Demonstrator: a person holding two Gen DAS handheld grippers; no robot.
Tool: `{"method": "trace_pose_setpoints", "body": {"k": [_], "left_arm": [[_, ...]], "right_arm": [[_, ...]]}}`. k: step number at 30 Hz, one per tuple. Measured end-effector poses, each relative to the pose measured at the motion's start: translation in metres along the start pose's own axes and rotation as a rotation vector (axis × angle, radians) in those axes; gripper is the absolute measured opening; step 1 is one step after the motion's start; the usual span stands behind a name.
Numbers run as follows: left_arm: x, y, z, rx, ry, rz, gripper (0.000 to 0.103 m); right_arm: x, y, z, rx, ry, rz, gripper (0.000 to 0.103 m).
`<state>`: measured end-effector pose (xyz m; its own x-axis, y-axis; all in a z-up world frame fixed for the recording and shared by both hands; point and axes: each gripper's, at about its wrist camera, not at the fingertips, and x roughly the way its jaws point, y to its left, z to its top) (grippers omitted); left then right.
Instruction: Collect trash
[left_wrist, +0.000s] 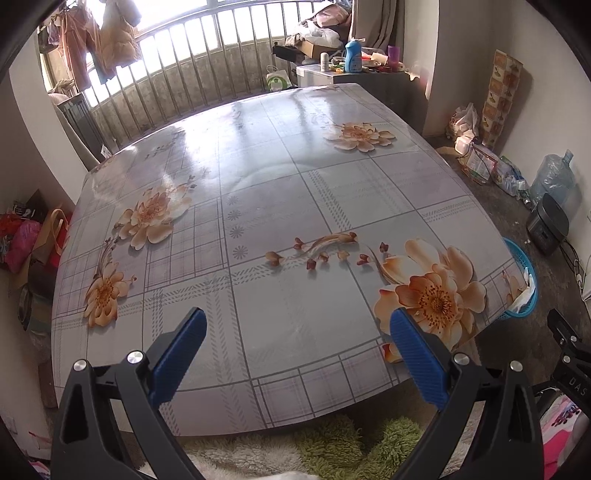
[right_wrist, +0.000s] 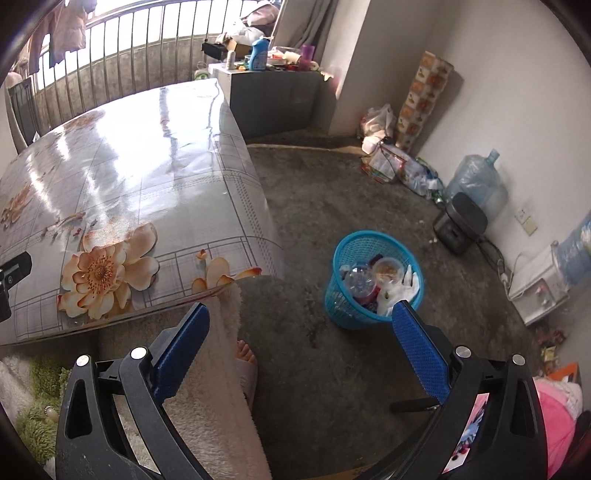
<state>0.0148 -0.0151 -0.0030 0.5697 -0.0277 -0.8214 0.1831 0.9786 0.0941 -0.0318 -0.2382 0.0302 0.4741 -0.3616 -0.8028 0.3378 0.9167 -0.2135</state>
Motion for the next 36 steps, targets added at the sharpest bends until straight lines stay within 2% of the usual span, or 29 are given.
{"method": "trace_pose_setpoints", "body": {"k": [36], "left_arm": [[0.0025,-0.0037,-0.0030,0.012,0.015,0.000,0.097]], "right_arm": [[-0.0001,0.0004,-0.0035,0.009,0.001,0.012,0.095]]}}
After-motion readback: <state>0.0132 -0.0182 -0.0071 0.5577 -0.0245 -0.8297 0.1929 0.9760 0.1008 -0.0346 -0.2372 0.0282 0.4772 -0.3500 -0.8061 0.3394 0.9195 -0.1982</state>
